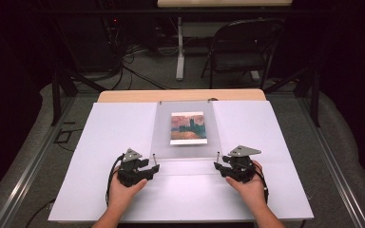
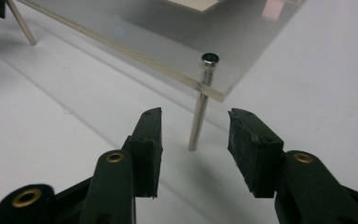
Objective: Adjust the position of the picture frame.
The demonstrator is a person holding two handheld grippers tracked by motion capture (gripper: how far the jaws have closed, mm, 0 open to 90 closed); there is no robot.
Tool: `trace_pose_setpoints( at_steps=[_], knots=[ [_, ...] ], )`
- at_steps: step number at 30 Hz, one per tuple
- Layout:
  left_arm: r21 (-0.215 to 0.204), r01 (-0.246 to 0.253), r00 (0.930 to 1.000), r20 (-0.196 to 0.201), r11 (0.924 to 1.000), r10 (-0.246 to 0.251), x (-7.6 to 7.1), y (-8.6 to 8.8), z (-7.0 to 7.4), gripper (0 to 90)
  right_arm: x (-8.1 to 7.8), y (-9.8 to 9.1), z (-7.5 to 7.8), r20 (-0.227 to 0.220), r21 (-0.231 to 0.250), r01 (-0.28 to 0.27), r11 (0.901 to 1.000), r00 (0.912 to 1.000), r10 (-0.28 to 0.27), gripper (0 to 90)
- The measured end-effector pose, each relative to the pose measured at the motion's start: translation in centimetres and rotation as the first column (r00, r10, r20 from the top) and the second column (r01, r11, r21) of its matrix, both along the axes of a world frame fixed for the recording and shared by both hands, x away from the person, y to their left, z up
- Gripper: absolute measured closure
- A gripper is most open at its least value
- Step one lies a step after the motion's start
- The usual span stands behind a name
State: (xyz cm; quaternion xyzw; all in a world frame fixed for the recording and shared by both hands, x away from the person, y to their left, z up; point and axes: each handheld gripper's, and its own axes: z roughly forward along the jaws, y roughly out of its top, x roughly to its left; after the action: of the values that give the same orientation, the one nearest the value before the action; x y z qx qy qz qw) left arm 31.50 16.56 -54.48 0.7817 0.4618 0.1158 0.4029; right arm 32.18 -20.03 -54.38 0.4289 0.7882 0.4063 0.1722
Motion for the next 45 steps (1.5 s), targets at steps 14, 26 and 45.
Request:
trace_pose_setpoints(
  at_steps=[14, 26, 45],
  knots=[
    [-0.002, 0.031, 0.998, 0.056, 0.9995, -0.03, -2.9, 1.6, 0.9, 40.7, -4.0, -1.8, 1.1, 0.022, 0.003, -0.019, 0.9998, 0.9996, 0.019, 44.2],
    [-0.046, -0.034, 0.9958, 0.083, 0.9983, 0.038, -2.9, 3.1, 1.1, 36.2, -4.2, -2.3, 1.2, 0.042, 0.015, -0.014, 0.9998, 0.999, 0.013, 32.7],
    [-0.028, -0.04, 0.999, 0.017, 0.9988, 0.041, -2.6, 2.9, 2.8, 16.7, -4.0, -1.8, 1.7, 0.005, -0.004, 0.044, 0.999, 0.999, -0.044, 0.0]
  ],
)
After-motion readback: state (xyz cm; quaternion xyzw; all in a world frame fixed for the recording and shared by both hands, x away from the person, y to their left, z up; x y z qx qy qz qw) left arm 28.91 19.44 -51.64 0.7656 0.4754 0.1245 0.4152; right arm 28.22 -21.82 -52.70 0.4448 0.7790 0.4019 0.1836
